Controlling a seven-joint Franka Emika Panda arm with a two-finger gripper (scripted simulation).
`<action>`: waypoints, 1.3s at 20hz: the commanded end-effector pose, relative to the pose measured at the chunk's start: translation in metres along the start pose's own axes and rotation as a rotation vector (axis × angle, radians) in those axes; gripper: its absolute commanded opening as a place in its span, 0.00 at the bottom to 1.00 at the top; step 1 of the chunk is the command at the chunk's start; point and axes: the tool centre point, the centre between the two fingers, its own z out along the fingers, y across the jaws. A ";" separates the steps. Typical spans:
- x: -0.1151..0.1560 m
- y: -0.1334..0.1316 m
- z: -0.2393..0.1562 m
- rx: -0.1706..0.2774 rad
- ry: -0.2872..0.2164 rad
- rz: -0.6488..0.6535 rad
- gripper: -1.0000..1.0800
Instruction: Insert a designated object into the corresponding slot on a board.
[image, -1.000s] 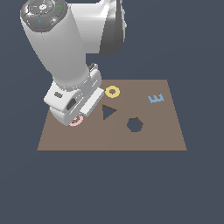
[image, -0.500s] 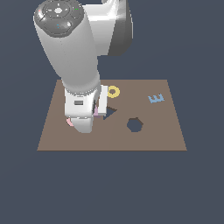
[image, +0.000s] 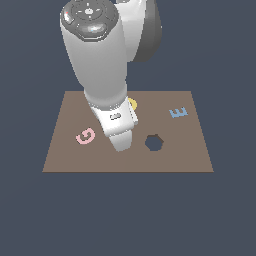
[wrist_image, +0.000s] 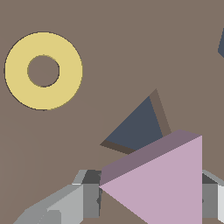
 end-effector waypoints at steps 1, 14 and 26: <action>0.005 0.001 0.000 0.000 0.000 -0.082 0.00; 0.022 0.001 -0.001 0.001 0.000 -0.318 0.00; 0.022 0.000 0.009 0.001 -0.001 -0.332 0.00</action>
